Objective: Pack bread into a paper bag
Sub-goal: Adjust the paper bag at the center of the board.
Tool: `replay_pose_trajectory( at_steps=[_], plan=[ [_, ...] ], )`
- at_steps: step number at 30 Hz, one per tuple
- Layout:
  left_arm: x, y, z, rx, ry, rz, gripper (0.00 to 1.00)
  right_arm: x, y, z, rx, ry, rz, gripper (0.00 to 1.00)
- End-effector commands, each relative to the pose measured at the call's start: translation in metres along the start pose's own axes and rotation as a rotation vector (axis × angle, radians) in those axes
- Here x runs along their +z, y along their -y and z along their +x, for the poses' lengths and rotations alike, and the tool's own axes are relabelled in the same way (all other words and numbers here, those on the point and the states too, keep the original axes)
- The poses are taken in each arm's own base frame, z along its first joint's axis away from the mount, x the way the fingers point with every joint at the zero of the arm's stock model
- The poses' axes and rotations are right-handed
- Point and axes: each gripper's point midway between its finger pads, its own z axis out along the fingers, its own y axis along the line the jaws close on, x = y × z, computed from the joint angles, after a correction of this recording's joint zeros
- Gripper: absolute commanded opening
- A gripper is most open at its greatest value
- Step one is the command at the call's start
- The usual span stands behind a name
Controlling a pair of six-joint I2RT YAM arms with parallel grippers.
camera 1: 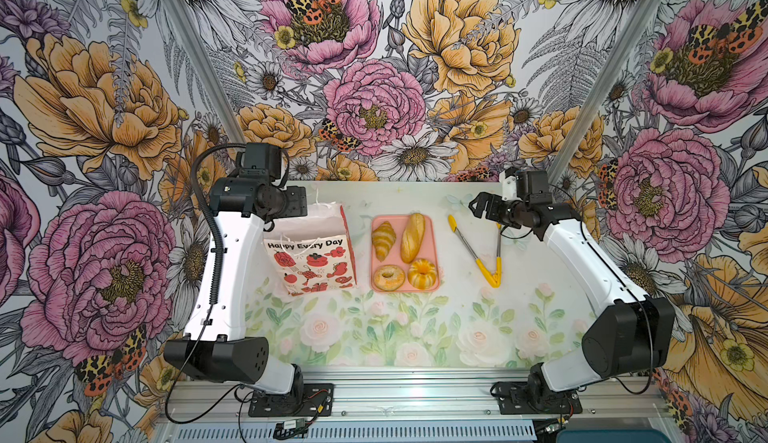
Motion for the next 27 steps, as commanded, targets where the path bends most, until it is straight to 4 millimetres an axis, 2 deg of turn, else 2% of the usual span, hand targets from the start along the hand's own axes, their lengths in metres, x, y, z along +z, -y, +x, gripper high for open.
replay_pose_trajectory(
  at_steps=[1,3,7,10,18,27],
  plan=[
    [0.04,-0.001,-0.002,0.225,-0.086,-0.055,0.81,-0.005,-0.012,-0.02,-0.03,0.055,-0.026,0.99],
    [0.059,0.0,-0.006,0.295,-0.128,-0.077,0.81,-0.007,-0.014,-0.023,-0.032,0.06,-0.029,0.99],
    [0.075,0.014,-0.018,0.304,-0.139,0.028,0.8,-0.012,-0.016,-0.028,-0.038,0.077,-0.032,0.99],
    [0.089,0.015,-0.024,0.313,-0.154,0.042,0.8,-0.014,-0.016,-0.029,-0.041,0.084,-0.029,0.99],
    [0.1,0.007,-0.024,0.298,-0.174,0.05,0.81,-0.014,-0.015,-0.03,-0.041,0.087,-0.02,0.99],
    [0.096,-0.002,-0.013,0.233,-0.186,0.116,0.82,-0.009,-0.018,-0.039,-0.041,0.092,-0.028,0.99]
  ],
)
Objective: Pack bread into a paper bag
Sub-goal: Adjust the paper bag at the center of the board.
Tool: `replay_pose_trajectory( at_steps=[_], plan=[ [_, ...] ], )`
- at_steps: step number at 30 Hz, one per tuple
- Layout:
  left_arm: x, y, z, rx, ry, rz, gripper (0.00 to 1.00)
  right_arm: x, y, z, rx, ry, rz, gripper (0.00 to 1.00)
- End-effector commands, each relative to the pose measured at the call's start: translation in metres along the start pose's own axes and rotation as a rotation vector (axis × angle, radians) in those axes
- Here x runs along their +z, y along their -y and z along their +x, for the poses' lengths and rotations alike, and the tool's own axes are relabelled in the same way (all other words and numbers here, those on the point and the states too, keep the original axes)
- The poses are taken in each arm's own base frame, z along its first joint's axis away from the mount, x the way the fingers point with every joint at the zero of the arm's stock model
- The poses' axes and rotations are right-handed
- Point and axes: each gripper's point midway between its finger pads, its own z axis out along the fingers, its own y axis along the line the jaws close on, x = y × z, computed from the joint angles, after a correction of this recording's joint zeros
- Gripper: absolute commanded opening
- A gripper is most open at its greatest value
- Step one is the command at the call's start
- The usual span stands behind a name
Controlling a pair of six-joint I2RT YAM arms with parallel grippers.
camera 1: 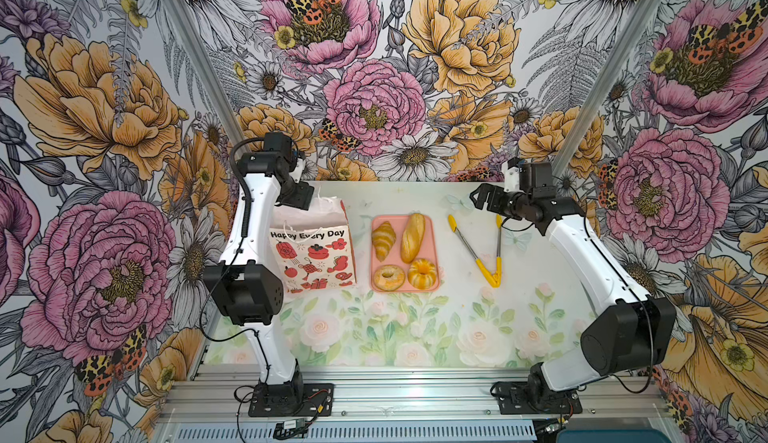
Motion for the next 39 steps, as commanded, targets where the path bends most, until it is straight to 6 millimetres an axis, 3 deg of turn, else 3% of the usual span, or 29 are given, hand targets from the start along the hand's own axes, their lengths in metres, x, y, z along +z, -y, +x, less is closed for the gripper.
replay_pose_trajectory(
  at_steps=[1,6,10,18,24,25,27,30,32,39],
  plan=[
    [-0.012,0.001,0.006,-0.029,0.029,0.078,0.83,0.001,-0.006,-0.015,-0.021,0.034,-0.009,0.99],
    [-0.024,-0.009,0.018,-0.078,0.05,0.113,0.86,0.001,-0.008,-0.021,-0.015,0.044,-0.01,0.99],
    [-0.031,-0.014,0.015,-0.104,0.078,0.125,0.87,0.003,-0.007,-0.021,-0.007,0.041,-0.01,0.99],
    [-0.027,0.006,0.033,-0.092,0.039,0.187,0.86,0.001,-0.008,-0.023,-0.008,0.049,-0.01,0.99],
    [-0.017,0.011,0.032,-0.089,0.017,0.212,0.86,0.004,-0.006,-0.019,0.0,0.036,-0.008,0.99],
    [-0.015,0.013,0.031,-0.09,0.016,0.221,0.84,0.003,-0.006,-0.018,0.0,0.035,-0.006,0.99],
    [-0.013,0.016,0.03,-0.09,0.008,0.234,0.62,0.002,-0.005,-0.018,0.0,0.04,0.001,0.99],
    [-0.011,0.021,0.033,-0.086,-0.006,0.237,0.38,0.0,-0.003,-0.015,0.003,0.039,0.007,0.99],
    [-0.009,0.021,0.036,-0.084,-0.019,0.217,0.01,0.001,-0.002,-0.012,0.005,0.032,0.009,0.99],
    [-0.017,0.018,0.036,-0.101,-0.011,0.188,0.0,0.004,-0.002,-0.013,0.004,0.031,0.006,0.99]
  ],
)
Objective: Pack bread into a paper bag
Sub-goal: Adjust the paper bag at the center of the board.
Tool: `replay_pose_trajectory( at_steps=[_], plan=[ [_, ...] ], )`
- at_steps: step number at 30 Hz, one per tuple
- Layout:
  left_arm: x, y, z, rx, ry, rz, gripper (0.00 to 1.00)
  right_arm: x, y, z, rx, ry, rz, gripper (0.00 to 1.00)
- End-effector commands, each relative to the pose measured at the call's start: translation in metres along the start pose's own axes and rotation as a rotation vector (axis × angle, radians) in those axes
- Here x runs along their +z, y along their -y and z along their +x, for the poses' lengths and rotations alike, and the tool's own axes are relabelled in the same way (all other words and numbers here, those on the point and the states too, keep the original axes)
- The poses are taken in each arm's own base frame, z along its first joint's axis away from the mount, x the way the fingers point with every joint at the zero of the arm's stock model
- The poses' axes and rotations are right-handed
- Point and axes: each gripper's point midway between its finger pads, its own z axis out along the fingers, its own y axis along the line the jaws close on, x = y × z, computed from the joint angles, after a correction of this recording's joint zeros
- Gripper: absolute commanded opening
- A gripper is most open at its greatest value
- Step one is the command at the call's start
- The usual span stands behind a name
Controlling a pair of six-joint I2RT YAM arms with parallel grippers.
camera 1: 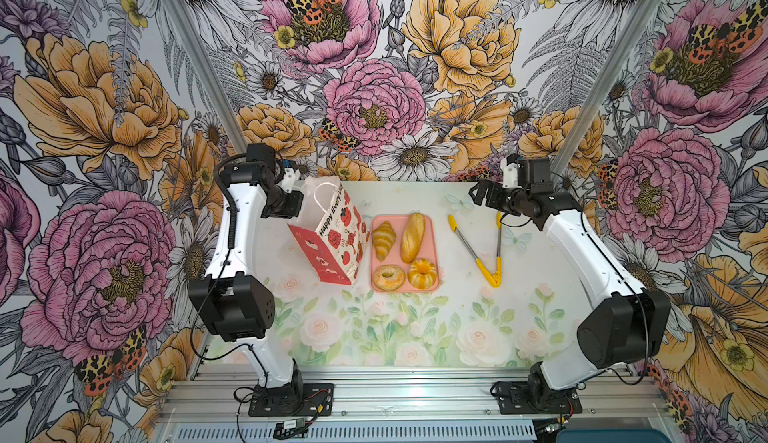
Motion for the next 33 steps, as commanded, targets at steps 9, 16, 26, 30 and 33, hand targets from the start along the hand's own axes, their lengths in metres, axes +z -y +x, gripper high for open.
replay_pose_trajectory(
  at_steps=[9,16,26,30,33],
  plan=[
    [0.0,0.018,0.024,-0.034,-0.075,-0.045,0.0,0.002,-0.006,-0.005,-0.005,0.012,-0.019,0.99],
    [-0.014,0.005,0.035,-0.047,-0.075,-0.197,0.0,0.006,-0.008,-0.003,-0.014,-0.002,-0.039,0.99],
    [-0.075,-0.033,0.032,-0.067,0.051,-0.474,0.0,0.015,-0.016,-0.009,-0.02,-0.012,-0.072,0.99],
    [-0.083,-0.032,0.03,-0.098,0.084,-0.52,0.0,0.017,-0.017,-0.008,-0.022,-0.017,-0.074,0.99],
    [-0.076,-0.022,0.028,-0.093,0.115,-0.558,0.0,0.019,-0.016,-0.005,-0.021,-0.024,-0.071,0.99]
  ],
)
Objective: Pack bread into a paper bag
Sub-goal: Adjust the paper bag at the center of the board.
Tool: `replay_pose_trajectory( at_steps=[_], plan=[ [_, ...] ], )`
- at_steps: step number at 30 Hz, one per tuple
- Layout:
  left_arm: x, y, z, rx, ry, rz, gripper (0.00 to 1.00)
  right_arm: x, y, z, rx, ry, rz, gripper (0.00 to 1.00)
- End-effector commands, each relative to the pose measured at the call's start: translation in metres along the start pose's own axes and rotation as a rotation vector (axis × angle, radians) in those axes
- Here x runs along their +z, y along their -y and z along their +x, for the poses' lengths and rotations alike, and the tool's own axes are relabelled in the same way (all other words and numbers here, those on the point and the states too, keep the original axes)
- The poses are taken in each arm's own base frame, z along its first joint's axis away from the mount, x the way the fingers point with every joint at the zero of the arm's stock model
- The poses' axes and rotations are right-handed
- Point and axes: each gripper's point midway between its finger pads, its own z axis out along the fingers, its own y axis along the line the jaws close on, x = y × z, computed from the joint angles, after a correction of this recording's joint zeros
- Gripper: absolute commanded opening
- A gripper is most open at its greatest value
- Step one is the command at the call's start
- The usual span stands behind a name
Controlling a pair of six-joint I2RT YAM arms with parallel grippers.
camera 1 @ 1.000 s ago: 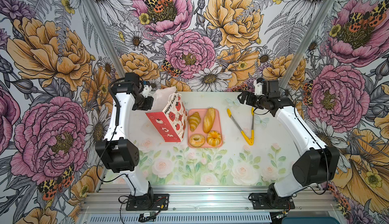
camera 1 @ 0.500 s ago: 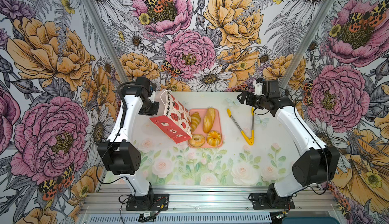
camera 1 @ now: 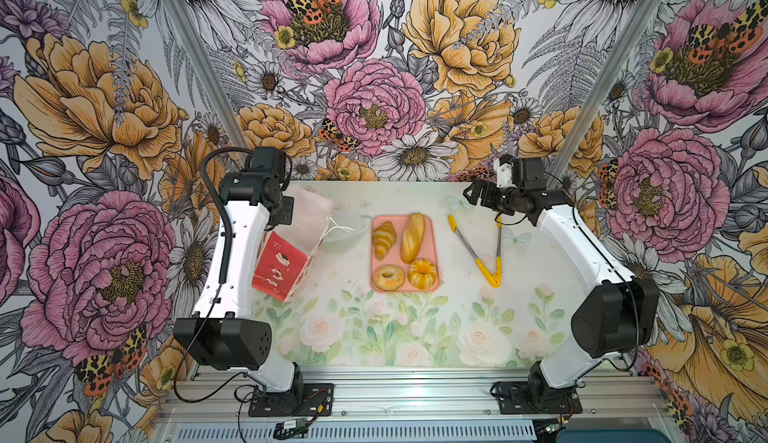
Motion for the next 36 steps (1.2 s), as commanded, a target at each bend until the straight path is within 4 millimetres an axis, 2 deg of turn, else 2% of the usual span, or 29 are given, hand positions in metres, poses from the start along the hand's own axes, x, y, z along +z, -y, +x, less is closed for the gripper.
replay_pose_trajectory(
  at_steps=[1,6,11,24,36],
  plan=[
    [-0.004,0.003,-0.004,-0.049,0.063,-0.075,0.0,-0.002,-0.012,-0.01,-0.026,0.027,-0.03,0.99],
    [0.007,0.022,-0.002,-0.154,0.102,-0.018,0.0,-0.001,-0.01,-0.006,-0.025,0.024,-0.017,0.99],
    [0.002,0.024,-0.016,-0.241,0.167,0.002,0.0,-0.002,-0.006,-0.002,-0.02,0.025,-0.005,0.99],
    [0.0,0.036,-0.042,-0.311,0.207,0.056,0.0,0.003,-0.002,0.003,-0.01,0.018,0.006,0.99],
    [-0.008,0.062,-0.063,-0.36,0.233,0.156,0.0,0.002,-0.002,0.003,-0.014,0.019,0.005,0.99]
  ],
)
